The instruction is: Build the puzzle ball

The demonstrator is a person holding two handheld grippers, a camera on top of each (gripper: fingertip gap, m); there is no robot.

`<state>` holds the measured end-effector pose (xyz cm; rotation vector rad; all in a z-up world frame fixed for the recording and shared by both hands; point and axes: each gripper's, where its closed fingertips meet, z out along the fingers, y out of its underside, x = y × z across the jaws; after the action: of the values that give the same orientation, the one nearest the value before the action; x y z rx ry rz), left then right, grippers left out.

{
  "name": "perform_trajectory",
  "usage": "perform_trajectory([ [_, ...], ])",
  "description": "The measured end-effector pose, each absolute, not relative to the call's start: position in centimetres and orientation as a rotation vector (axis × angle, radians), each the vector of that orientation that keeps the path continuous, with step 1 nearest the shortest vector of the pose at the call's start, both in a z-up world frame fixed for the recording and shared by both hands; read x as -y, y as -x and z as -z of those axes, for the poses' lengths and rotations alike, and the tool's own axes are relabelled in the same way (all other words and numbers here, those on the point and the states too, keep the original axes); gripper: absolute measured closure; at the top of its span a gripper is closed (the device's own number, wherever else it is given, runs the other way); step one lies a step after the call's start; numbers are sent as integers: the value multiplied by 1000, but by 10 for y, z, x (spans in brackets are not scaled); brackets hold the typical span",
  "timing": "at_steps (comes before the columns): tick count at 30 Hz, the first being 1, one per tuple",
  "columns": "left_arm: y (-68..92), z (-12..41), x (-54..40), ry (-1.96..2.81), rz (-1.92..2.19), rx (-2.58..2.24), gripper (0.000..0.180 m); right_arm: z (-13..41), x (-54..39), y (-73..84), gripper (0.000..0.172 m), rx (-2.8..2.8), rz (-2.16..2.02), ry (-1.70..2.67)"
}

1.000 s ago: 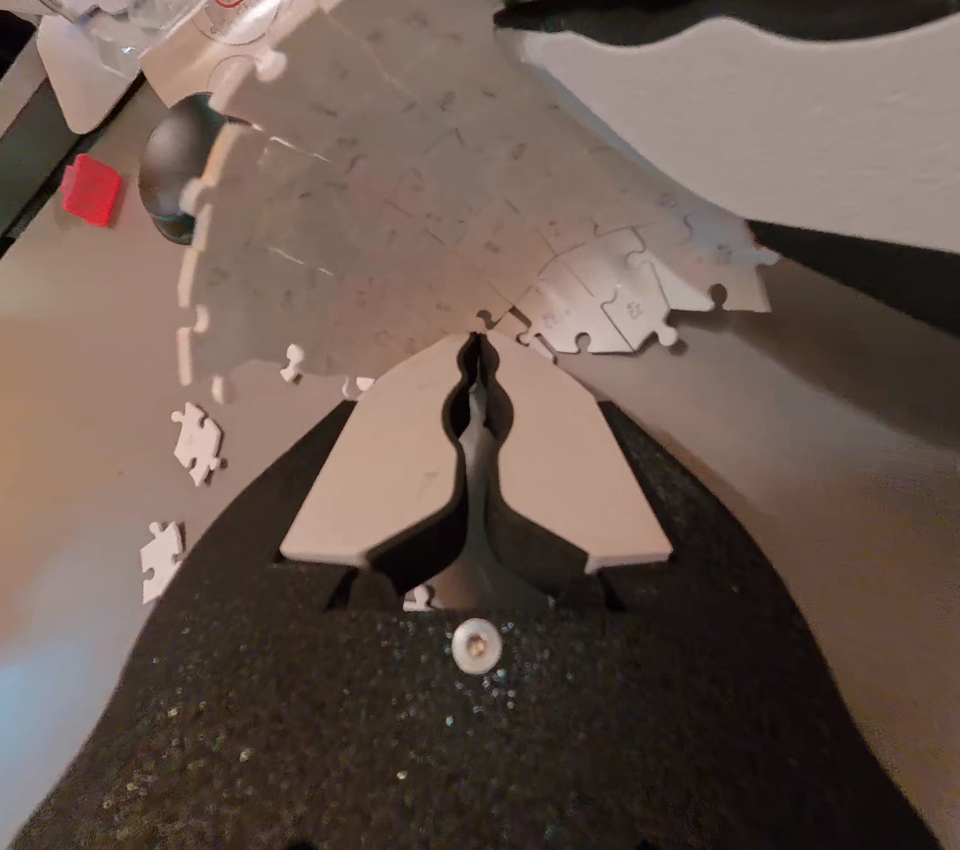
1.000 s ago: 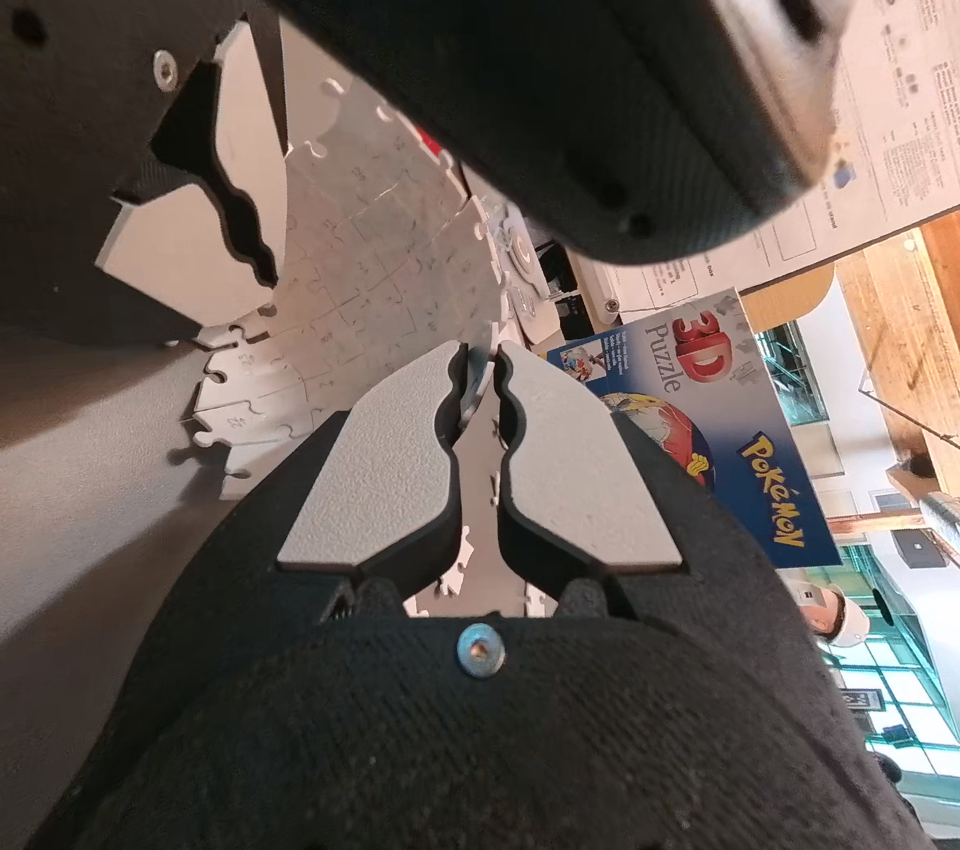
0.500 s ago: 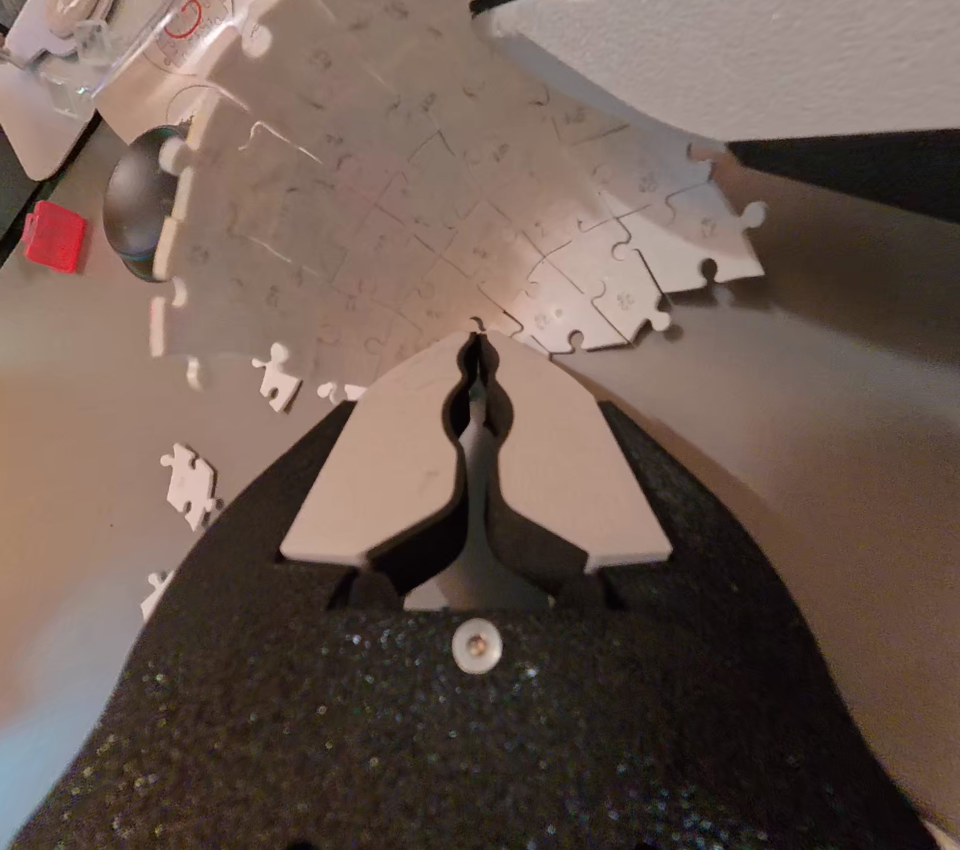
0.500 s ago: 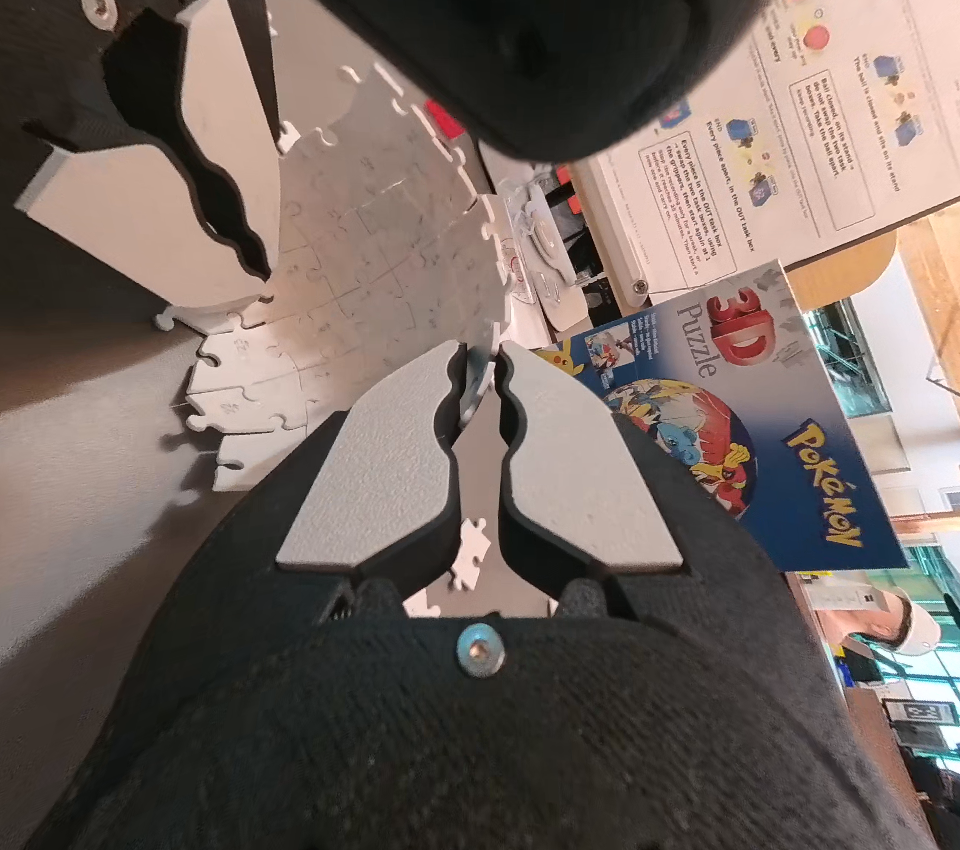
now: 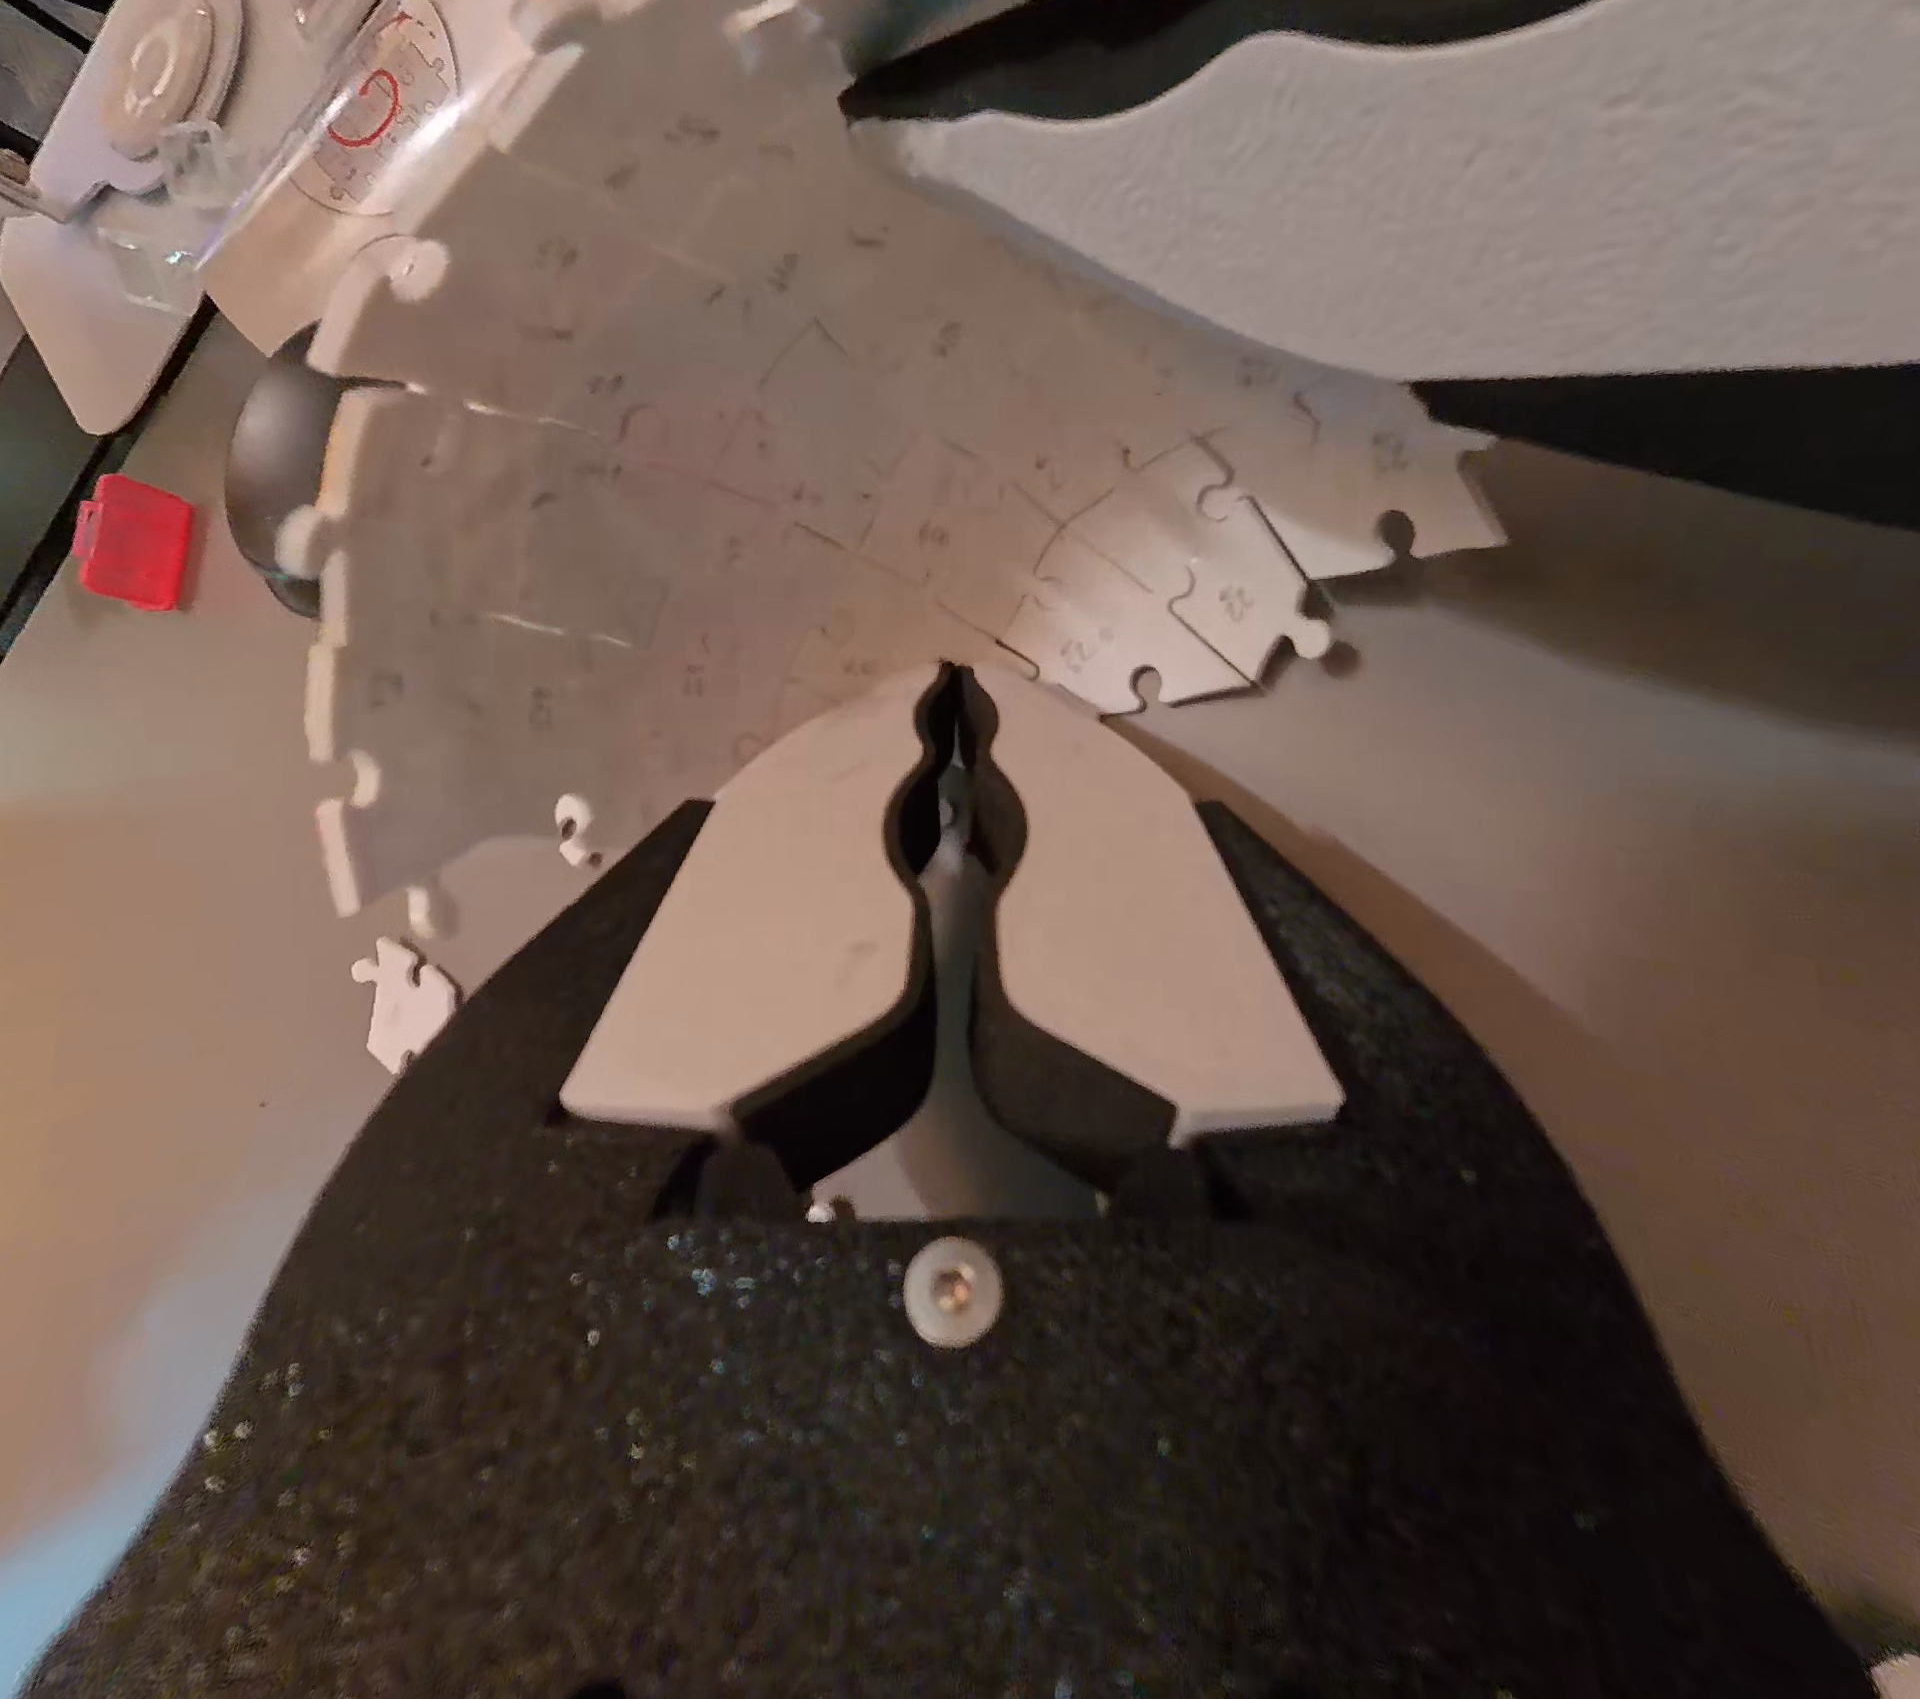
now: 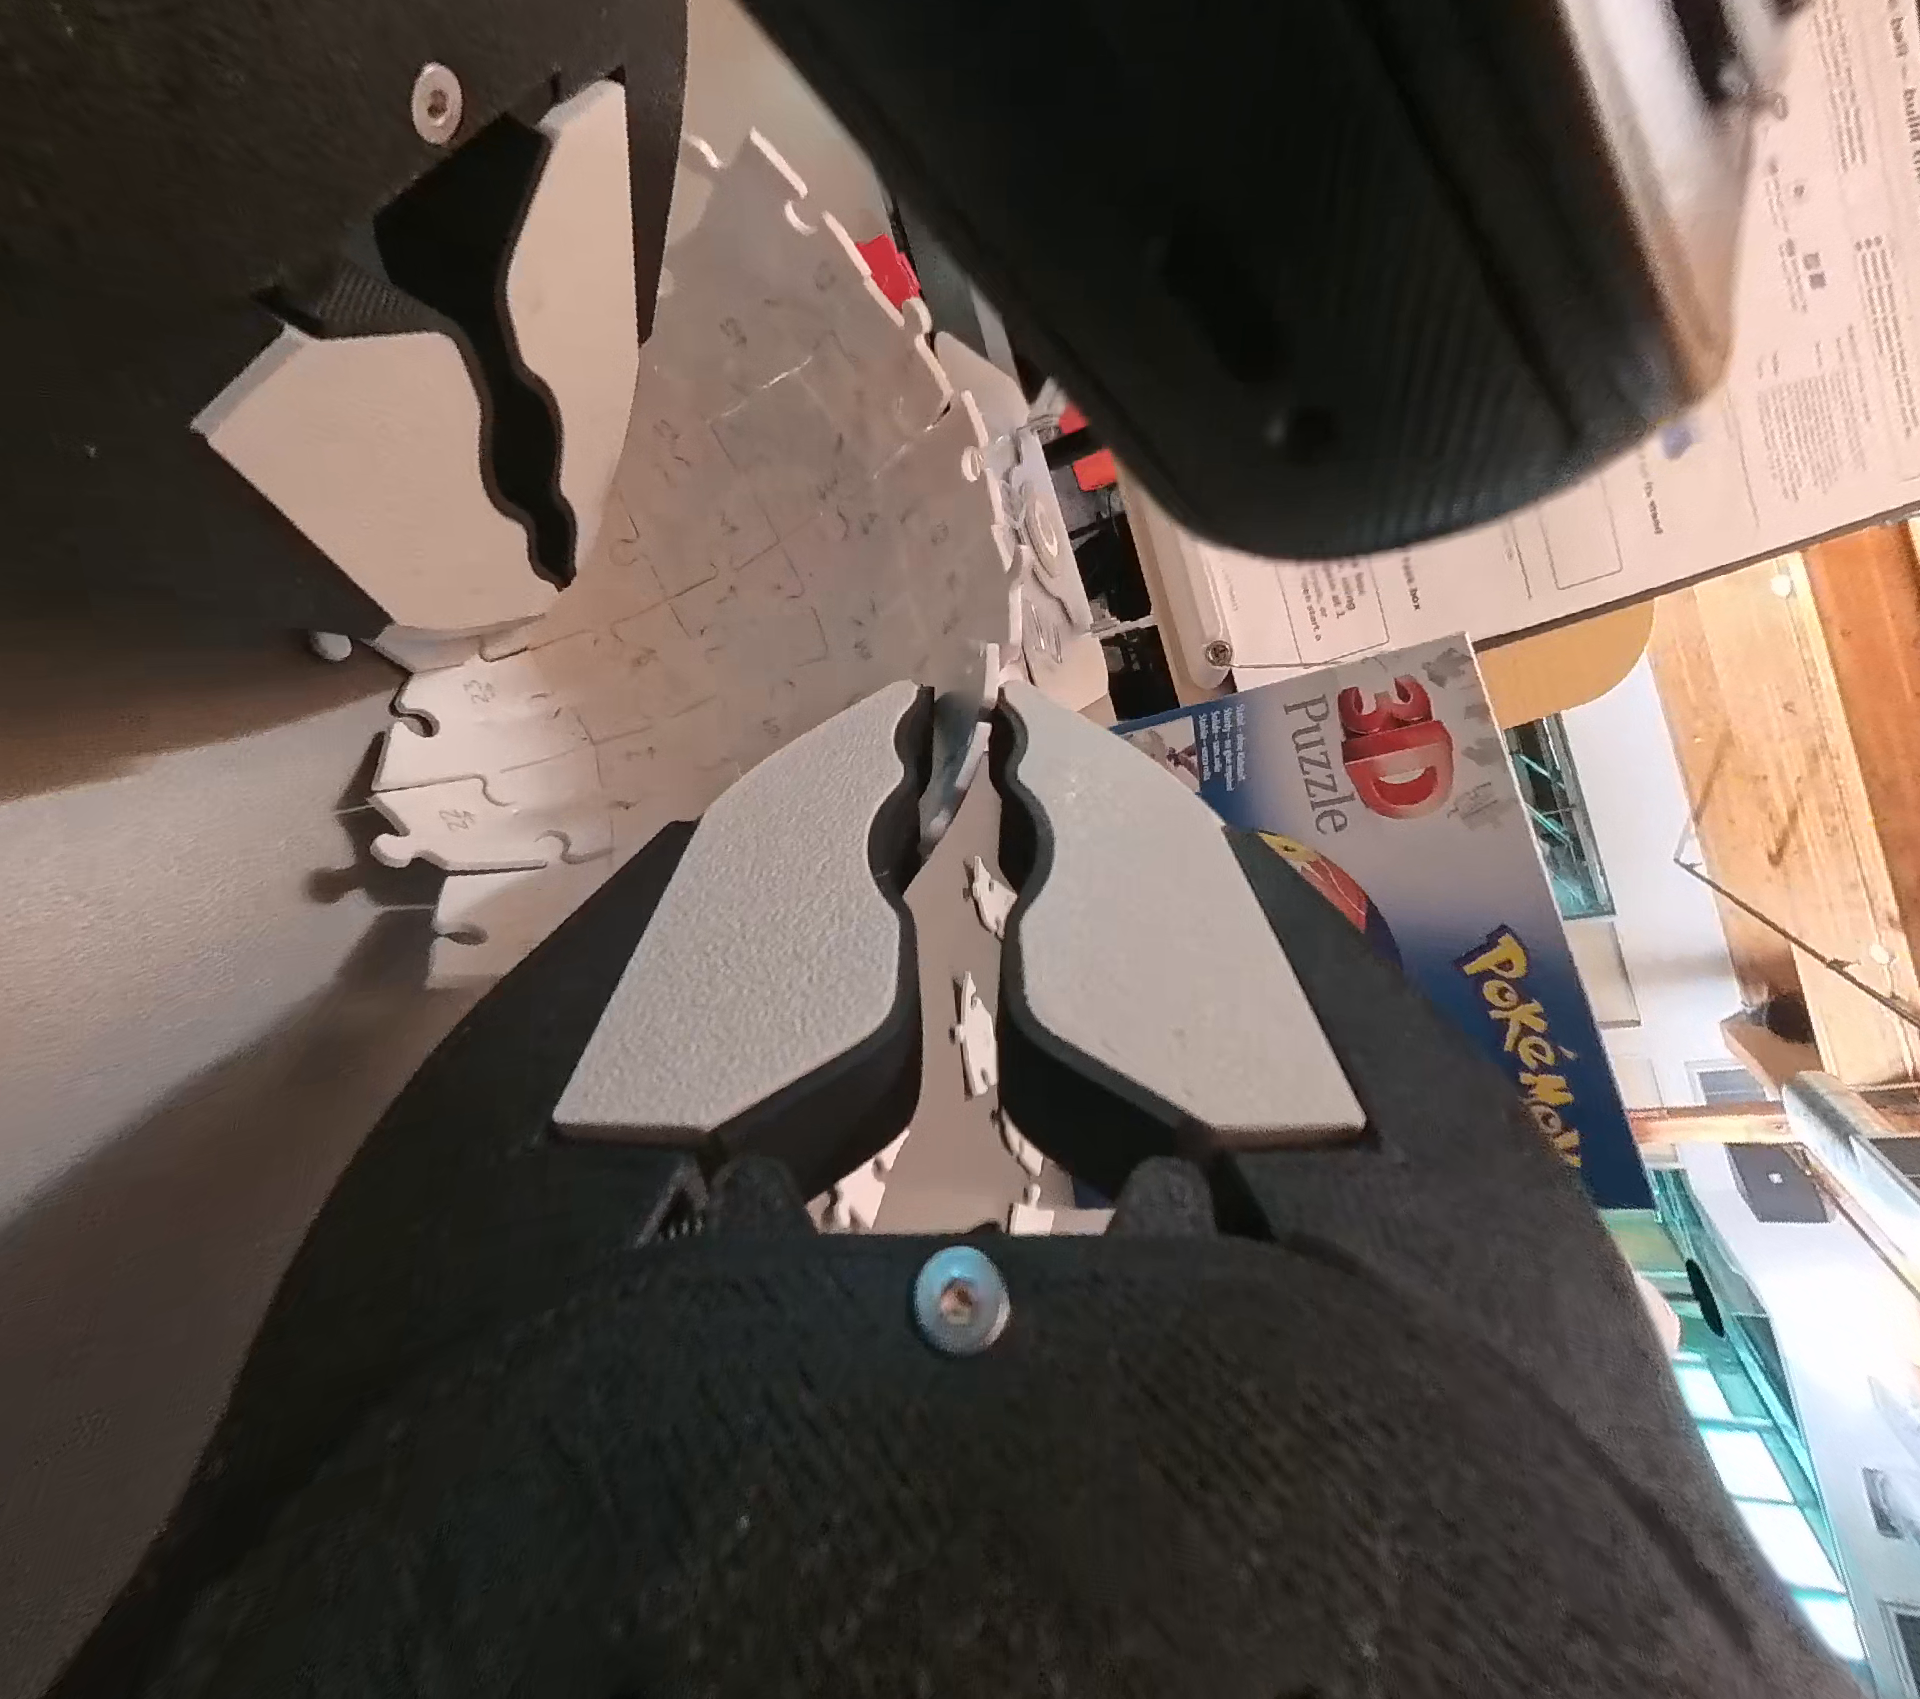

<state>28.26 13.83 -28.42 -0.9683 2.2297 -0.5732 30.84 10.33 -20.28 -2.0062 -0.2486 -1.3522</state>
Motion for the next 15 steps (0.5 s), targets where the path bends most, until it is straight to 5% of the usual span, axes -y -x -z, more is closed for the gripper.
perform_trajectory([
  [11,-285,284,-139,722,490,-2288,180,202,-106,-309,163,308,1360,1988],
  [14,-286,284,-138,562,415,-2310,180,202,-107,-308,82,325,1369,1985],
  [15,-286,284,-138,545,409,-2312,180,202,-107,-308,81,326,1371,1985],
])
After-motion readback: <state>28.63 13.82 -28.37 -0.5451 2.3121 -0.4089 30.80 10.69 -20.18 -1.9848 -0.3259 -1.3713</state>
